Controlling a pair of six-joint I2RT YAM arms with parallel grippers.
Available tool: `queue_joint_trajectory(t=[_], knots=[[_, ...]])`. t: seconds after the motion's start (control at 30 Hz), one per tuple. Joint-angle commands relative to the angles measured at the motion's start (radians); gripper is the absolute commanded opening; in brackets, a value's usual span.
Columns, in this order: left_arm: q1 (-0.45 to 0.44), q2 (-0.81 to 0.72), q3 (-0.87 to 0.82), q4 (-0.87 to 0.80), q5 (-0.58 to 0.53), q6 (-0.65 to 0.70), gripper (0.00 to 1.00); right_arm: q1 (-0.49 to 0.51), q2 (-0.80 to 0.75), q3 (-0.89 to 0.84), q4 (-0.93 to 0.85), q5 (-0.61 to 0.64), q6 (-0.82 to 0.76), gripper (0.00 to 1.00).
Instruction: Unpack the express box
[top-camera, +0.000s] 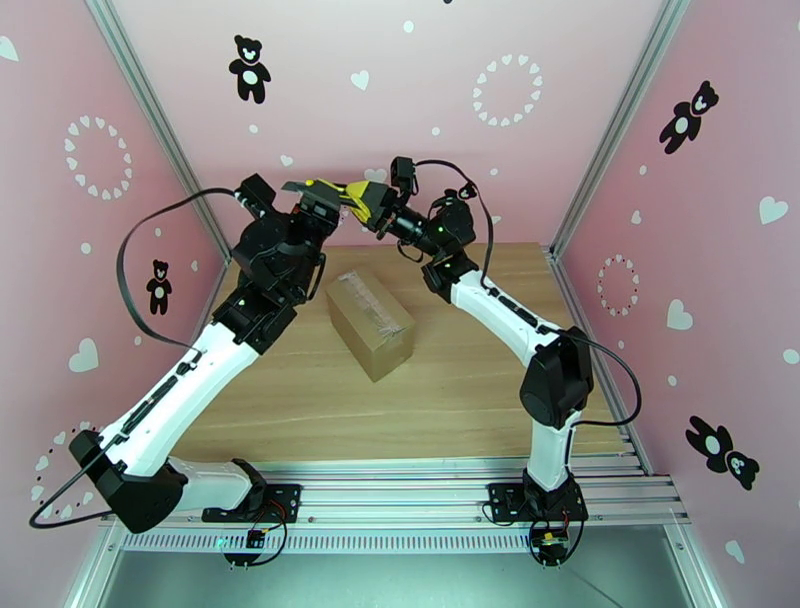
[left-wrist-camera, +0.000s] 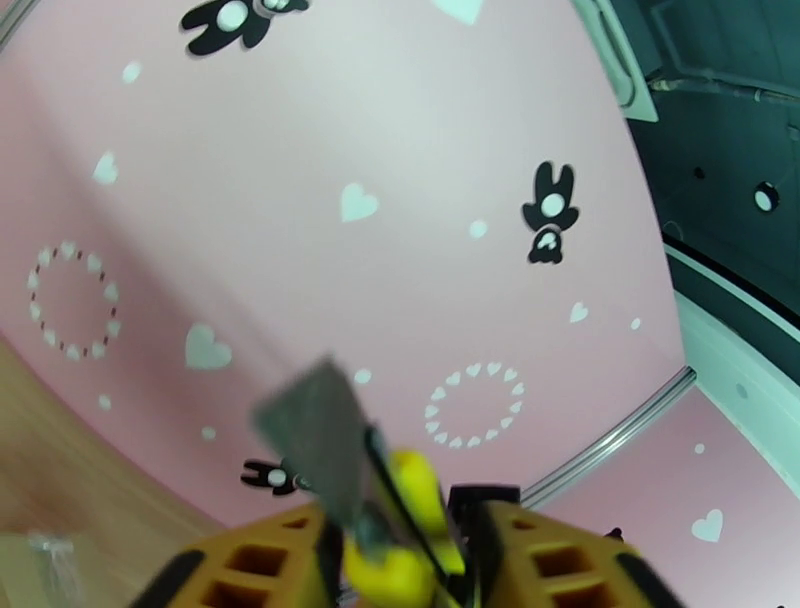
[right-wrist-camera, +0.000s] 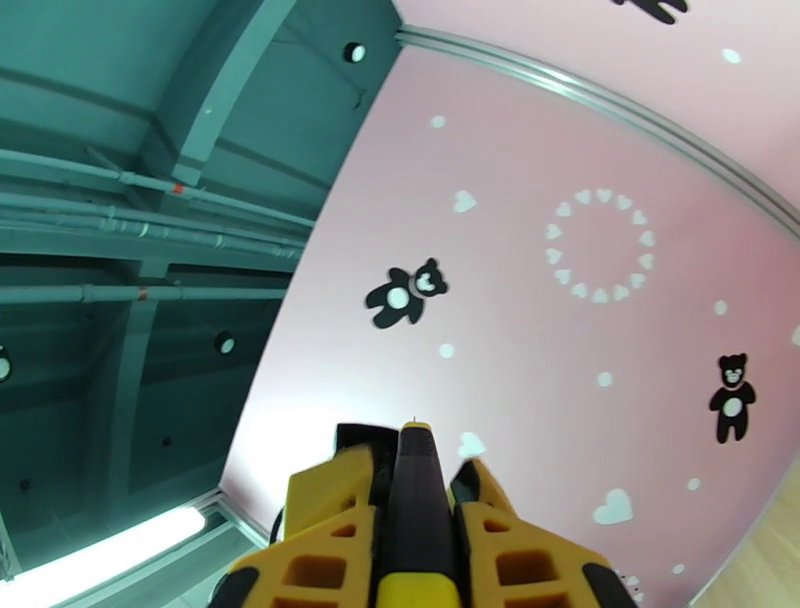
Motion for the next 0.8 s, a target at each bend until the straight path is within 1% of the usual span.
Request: queue_joint_trajectory(t=[0.0,0.07,0.23,0.4,0.5,0.63,0.77], knots=[[-0.002,-0.053,-0.015,-0.146,0.039,-0.037,0.51,0.0,-0.036,-0.012,-0.074,0.022,-0.096,0.0],[0.0,-0.068,-0.013,-0.2,0.073,-0.052,0.53,0.0,-0.043,-0.018,-0.117,0.032,-0.122,0.0],[0.004,-0.112,-0.004,-0.359,0.152,-0.092,0.57,-0.002,-0.03,-0.02,-0.138,0.053,-0.132,0.0],[0.005,-0.172,-0.062,-0.479,0.217,-0.146,0.57,-0.021,-0.011,-0.011,-0.171,0.069,-0.149,0.0],[0.005,-0.222,-0.125,-0.527,0.249,-0.172,0.57,-0.039,-0.013,-0.008,-0.22,0.076,-0.186,0.0],[0.005,-0.294,-0.2,-0.602,0.262,-0.184,0.53,-0.064,-0.036,0.016,-0.366,0.085,-0.316,0.0],[0.005,-0.341,-0.242,-0.681,0.238,-0.175,0.51,-0.066,-0.072,0.085,-0.659,0.134,-0.56,0.0]])
